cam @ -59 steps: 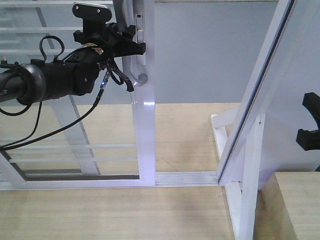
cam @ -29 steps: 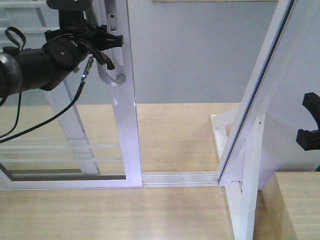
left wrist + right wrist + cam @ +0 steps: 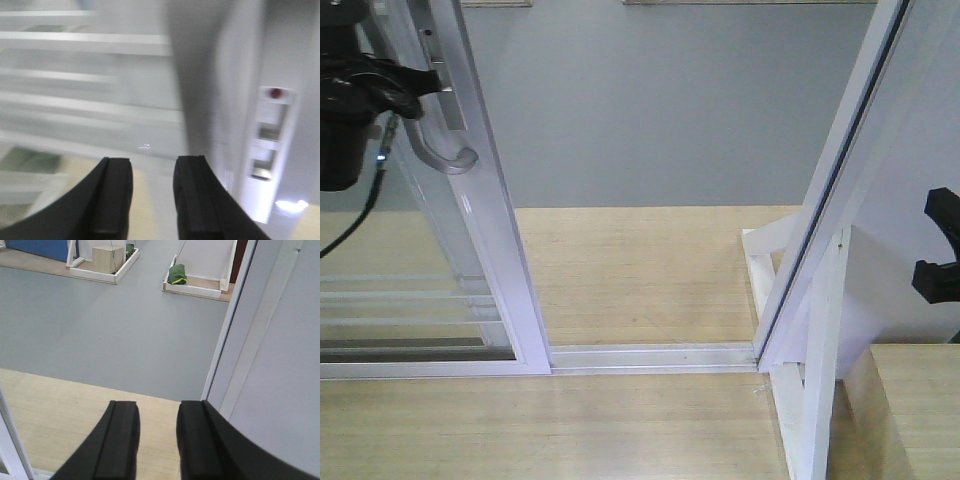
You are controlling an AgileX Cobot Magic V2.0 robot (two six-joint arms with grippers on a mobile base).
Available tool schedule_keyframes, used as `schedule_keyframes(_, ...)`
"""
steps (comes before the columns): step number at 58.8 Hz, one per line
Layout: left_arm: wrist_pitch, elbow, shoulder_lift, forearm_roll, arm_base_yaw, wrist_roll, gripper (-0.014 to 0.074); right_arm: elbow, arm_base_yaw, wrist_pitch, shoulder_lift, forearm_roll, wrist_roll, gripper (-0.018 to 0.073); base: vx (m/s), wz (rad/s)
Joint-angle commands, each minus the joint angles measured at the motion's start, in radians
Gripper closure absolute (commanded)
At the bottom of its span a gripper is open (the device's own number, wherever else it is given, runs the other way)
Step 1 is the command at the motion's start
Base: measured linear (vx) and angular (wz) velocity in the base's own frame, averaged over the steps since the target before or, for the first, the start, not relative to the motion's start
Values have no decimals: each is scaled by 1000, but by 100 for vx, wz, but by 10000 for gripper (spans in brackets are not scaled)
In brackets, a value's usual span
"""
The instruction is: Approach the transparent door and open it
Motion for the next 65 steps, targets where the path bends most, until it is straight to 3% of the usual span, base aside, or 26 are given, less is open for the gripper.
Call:
schedule_keyframes(1,-50,13,-93,25,6,5,254,-29,-6,-68,-5,-9,-8,276,0,0)
schedule_keyframes(10,-26,45,-159,20,3,5,253,-29,-6,-66,2,-9,-8,276,0,0)
schedule_keyframes(25,267,110,-353,5,-8,0,260,-29,-6,-64,2,-9,-8,276,0,0)
schedule_keyframes(44,458,225,-614,4,-7,-2,363,-29,-6,-64,2,-7,-6,277,0,0)
schedule_keyframes(54,587,261,-762,4,-7,-2,373,-29,-6,-64,2,-7,-6,279,0,0)
schedule_keyframes(65,621,261,-868,4,-7,-2,373,-29,-6,-64,2,-7,-6,279,0,0)
